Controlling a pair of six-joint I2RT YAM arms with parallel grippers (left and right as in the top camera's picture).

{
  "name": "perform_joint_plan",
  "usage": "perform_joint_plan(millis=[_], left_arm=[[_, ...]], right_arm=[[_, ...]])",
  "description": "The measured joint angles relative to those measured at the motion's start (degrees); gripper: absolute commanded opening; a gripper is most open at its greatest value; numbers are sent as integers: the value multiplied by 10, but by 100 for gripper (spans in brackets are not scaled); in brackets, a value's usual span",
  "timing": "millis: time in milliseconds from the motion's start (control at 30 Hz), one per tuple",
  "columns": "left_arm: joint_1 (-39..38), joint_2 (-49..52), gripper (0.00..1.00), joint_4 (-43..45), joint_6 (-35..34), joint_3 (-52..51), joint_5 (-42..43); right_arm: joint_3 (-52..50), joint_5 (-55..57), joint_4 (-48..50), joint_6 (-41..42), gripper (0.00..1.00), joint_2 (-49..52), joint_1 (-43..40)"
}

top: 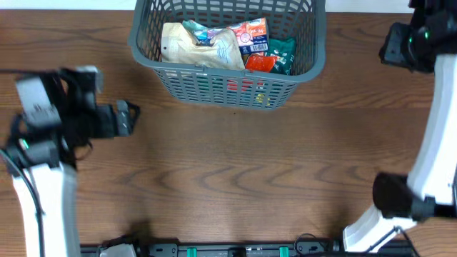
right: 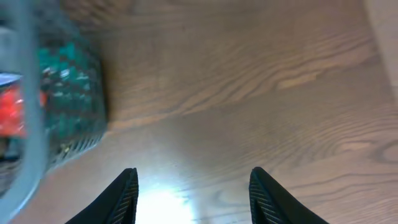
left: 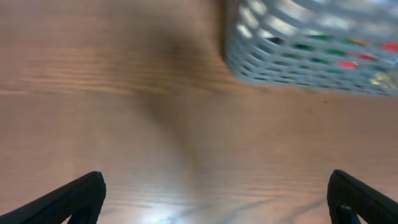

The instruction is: Pack container

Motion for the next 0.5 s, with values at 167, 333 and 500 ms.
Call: perform_joint_plan(millis=[167,333,500], left_arm=[[-66,-134,99,40,-2,-111,-7],[-110,-236,99,59,-2,-177,-20],[-130,-297,99,44,-2,-195,-39]], right_arm=[[-86,30,22,2,43,-104,46],[-269,42,101,18,43,-217,83],[-538,45,214,47,49,-373,111]])
